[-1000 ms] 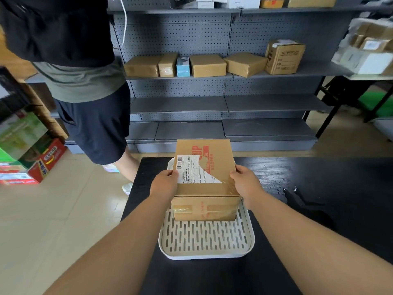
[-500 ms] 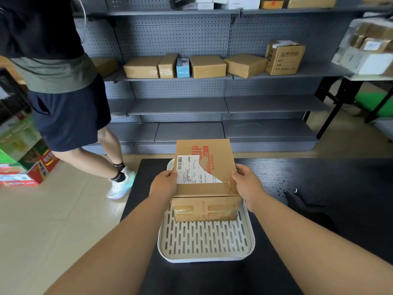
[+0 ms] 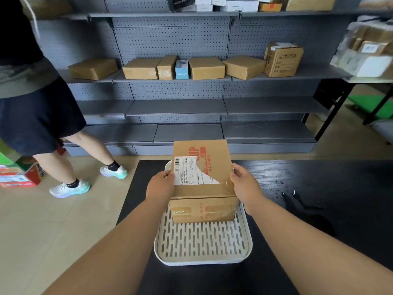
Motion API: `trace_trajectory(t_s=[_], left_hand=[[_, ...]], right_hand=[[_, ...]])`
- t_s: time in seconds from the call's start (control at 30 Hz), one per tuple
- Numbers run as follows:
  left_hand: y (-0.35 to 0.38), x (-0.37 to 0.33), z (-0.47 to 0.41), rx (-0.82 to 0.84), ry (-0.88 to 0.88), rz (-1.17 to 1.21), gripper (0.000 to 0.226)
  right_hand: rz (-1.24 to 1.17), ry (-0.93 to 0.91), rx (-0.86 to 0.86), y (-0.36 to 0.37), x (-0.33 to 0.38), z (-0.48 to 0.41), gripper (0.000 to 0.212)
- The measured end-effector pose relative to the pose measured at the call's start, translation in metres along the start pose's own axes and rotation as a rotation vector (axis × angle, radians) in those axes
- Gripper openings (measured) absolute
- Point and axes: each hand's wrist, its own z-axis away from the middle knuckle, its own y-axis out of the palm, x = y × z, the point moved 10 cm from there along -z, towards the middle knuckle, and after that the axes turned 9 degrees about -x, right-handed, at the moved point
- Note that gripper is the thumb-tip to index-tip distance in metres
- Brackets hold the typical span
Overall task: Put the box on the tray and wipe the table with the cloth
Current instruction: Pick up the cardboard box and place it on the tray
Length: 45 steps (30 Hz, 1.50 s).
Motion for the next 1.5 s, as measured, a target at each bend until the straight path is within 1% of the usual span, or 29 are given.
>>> trace_trajectory(t_s=[0.1, 0.3, 0.7, 0.93, 1.17, 1.33, 1.5], left_hand=[[-0.001, -0.002, -0.002, -0.013, 0.023, 0.018, 0.036], [-0.001, -0.001, -0.005, -0.020, 0.007, 0.047, 0.035], [0.001, 0.002, -0.009, -0.011, 0.000, 0.055, 0.038], [0.000, -0.001, -0.012, -0.014, 0.001, 0.082, 0.036], [0.001, 0.002, -0.012, -0.012, -0.006, 0.106, 0.036], [0.001, 0.004, -0.011, -0.023, -0.008, 0.114, 0.035], [0.000, 0.002, -0.007, -0.007, -0.007, 0.078, 0.037]], right_hand=[[0.011, -0.008, 0.022, 0.002, 0.001, 0.001, 0.036], [0.032, -0.028, 0.042, 0.004, 0.003, 0.001, 0.040], [0.061, -0.046, 0.066, 0.007, 0.006, -0.001, 0.042], [0.035, -0.024, 0.051, 0.008, 0.005, -0.006, 0.042], [0.087, -0.058, 0.046, 0.009, 0.004, -0.007, 0.039], [0.078, -0.063, 0.039, 0.009, 0.005, -0.006, 0.042], [0.098, -0.066, 0.057, 0.009, 0.006, -0.005, 0.043]])
